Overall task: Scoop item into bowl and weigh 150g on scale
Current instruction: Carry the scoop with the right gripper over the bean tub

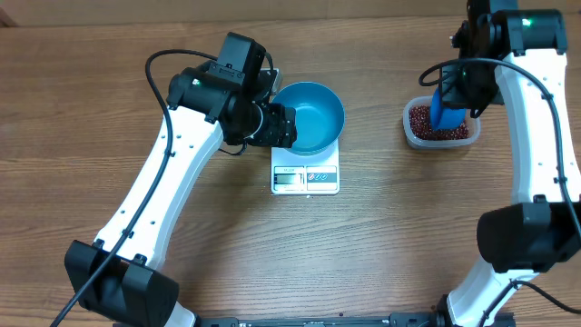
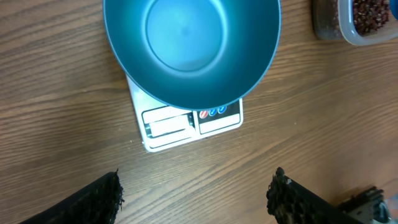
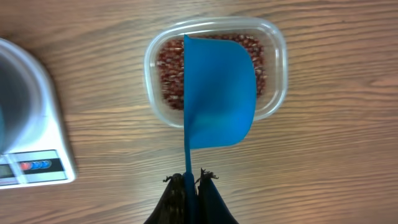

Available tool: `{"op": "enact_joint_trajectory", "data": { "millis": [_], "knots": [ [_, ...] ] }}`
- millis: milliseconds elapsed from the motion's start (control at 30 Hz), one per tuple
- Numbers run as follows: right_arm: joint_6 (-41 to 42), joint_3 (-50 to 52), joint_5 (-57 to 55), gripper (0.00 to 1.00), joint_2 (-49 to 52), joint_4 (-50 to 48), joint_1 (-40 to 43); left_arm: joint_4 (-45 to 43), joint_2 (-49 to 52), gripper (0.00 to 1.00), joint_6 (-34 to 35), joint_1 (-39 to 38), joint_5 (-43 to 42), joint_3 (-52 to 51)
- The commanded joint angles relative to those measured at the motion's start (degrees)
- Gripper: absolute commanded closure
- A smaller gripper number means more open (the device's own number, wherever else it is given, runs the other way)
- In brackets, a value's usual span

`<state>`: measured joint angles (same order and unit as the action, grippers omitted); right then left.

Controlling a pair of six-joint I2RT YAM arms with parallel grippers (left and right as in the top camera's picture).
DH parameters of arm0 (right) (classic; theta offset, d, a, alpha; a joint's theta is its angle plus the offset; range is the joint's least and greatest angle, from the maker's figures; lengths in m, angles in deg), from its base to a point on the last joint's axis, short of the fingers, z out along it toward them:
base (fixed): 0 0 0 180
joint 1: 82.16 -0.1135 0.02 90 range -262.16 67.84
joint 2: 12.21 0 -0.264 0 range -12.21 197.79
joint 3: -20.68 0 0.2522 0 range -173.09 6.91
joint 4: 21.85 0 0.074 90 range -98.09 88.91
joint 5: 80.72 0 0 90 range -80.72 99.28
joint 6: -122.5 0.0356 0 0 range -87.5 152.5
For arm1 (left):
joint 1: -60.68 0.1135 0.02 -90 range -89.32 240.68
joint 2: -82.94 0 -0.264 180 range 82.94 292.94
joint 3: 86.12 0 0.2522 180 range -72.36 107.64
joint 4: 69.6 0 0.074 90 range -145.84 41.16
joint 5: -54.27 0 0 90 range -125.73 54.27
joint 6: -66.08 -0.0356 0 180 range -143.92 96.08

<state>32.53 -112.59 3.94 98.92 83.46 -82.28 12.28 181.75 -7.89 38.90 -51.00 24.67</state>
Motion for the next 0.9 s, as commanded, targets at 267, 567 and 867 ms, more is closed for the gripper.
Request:
{"op": "enact_joint_trajectory", "data": {
  "millis": [267,567,867],
  "knots": [
    [-6.16,-0.17,-3.26,0.96,4.42,0.02,0.11,-0.42,0.09,0.13,-1.27,-0.42,2.38,0.63],
    [-6.16,2.12,-4.13,0.96,5.75,-2.4,1.16,-0.46,0.09,0.1,-1.27,-0.42,2.38,0.63],
    [-6.14,6.25,-4.09,0.96,5.81,-6.8,1.44,-0.48,0.09,0.06,-1.27,-0.42,2.38,0.61]
  ]
}}
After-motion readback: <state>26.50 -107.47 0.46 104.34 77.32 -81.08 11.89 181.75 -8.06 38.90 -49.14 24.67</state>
